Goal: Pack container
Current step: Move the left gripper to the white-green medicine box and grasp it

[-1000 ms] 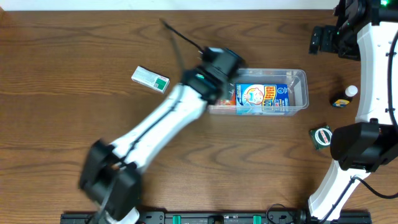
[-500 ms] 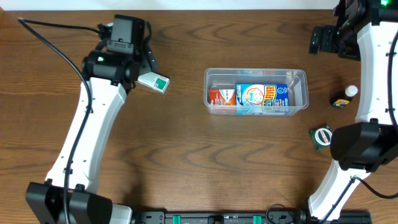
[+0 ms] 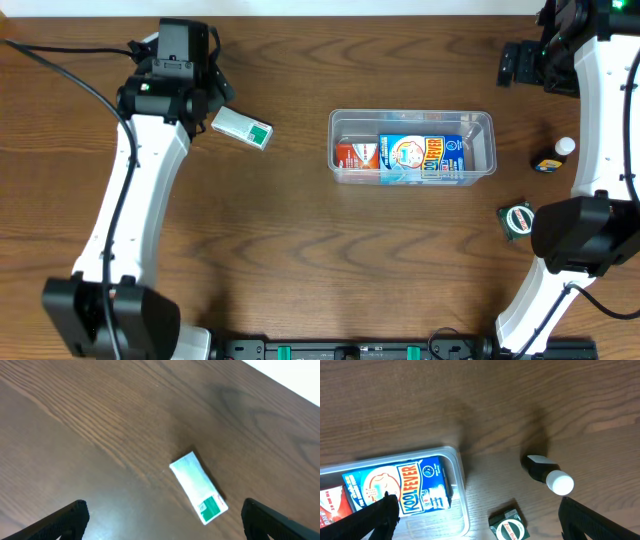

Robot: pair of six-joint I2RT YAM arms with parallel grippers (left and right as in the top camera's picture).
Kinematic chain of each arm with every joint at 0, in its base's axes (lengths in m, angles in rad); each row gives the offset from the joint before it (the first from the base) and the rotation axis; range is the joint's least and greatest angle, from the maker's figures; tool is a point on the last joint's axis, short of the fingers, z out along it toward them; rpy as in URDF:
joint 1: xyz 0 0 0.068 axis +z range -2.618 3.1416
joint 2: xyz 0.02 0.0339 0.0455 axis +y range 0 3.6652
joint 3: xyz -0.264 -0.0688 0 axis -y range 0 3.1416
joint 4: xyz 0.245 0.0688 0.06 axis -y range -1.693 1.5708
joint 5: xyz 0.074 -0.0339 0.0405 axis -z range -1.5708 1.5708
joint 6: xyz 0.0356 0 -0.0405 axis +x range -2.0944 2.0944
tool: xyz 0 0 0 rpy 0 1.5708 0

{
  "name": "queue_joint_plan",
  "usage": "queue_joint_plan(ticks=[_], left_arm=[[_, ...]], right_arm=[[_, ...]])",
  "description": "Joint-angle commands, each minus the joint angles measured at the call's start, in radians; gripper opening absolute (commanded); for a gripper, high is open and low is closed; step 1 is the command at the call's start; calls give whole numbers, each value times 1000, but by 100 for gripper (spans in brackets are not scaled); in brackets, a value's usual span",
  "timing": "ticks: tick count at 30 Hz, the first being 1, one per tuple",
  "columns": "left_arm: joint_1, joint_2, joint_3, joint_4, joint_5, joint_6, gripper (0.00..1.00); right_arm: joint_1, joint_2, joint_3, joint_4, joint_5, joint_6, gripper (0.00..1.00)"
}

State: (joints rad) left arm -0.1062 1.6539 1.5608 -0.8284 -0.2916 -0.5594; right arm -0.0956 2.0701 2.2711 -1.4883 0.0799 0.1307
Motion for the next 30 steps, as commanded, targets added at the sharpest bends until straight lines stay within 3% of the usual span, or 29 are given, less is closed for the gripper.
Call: queue_joint_plan(ticks=[1, 5, 10, 13, 18, 30], left_arm=[[5, 68, 5, 30, -6, -75, 98], [5, 146, 5, 59, -6, -162, 98], [2, 243, 5, 76, 0, -418, 99], [2, 289, 5, 105, 84, -507, 99], [-16, 388, 5, 238, 248, -519, 99], [-44, 454, 5, 206, 247, -519, 100]], right_arm=[[-2, -3, 10, 0, 6, 19, 99], [-2, -3, 10, 0, 6, 19, 99], [-2, -3, 10, 0, 6, 19, 99], [-2, -3, 10, 0, 6, 19, 99], [-2, -3, 10, 0, 6, 19, 99], [-2, -3, 10, 0, 6, 19, 99]])
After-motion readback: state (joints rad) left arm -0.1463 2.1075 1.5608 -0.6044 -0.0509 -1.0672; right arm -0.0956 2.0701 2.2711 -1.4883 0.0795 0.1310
